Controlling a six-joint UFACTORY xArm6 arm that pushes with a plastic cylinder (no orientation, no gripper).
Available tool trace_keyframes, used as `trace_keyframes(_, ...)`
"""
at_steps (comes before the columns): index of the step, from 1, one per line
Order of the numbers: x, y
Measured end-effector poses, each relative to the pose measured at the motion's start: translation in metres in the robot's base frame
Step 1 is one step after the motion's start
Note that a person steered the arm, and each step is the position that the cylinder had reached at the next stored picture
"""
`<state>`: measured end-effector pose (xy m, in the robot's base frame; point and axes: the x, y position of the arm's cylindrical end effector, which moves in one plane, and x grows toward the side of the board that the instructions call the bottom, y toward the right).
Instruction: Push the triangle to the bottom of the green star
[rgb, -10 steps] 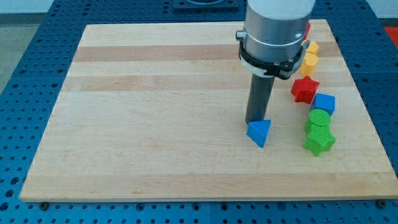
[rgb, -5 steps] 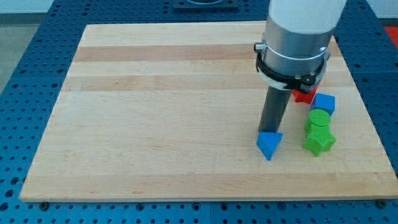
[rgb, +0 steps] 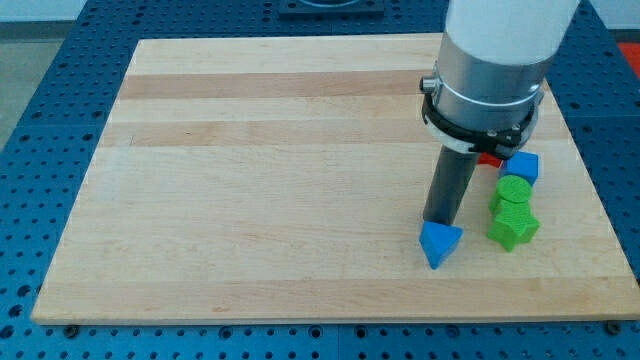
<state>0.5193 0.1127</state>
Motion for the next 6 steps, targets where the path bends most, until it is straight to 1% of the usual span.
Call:
trace_keyframes(2, 0.0, -0.006)
trace_keyframes(3, -0.003, -0.049)
trace_keyframes(5, 0.001, -0.043)
trace_keyframes(6, 0.016, -0.013)
